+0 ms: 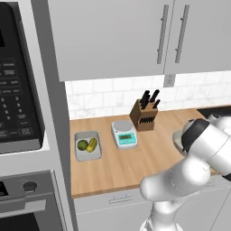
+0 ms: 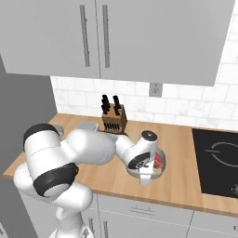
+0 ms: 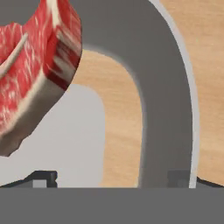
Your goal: Take the meat container that has the steak and place it on the second highest rack of the freezer. Then take the vegetable container that has the lime and cucumber and place it on the highest rack of the freezer.
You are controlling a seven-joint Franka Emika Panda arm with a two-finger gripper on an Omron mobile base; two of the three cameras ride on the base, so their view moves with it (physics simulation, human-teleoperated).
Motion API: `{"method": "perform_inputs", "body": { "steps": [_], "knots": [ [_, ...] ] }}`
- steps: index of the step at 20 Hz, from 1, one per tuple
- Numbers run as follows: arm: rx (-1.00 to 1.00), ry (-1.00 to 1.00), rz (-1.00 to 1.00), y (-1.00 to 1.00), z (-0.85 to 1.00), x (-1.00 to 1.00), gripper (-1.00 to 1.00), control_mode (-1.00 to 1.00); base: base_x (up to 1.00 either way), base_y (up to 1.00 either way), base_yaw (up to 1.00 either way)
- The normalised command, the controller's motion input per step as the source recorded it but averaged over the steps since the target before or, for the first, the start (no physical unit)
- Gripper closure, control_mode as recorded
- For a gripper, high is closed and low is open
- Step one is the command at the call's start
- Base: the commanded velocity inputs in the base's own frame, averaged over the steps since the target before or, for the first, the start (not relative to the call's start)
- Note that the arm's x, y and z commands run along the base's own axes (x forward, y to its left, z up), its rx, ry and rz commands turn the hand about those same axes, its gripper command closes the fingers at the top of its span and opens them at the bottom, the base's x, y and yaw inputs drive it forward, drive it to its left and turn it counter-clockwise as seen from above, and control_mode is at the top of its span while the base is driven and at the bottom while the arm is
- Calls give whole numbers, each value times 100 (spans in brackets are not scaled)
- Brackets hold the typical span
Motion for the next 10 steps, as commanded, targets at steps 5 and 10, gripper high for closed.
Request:
{"method": "perform_inputs", "body": {
  "steps": [5, 10],
  "knots": [
    [0, 0, 0, -4, -64, 2, 100, -100, 0, 0, 0],
    [0, 2, 0, 0, -89, -11, 100, -100, 0, 0, 0]
  ]
}}
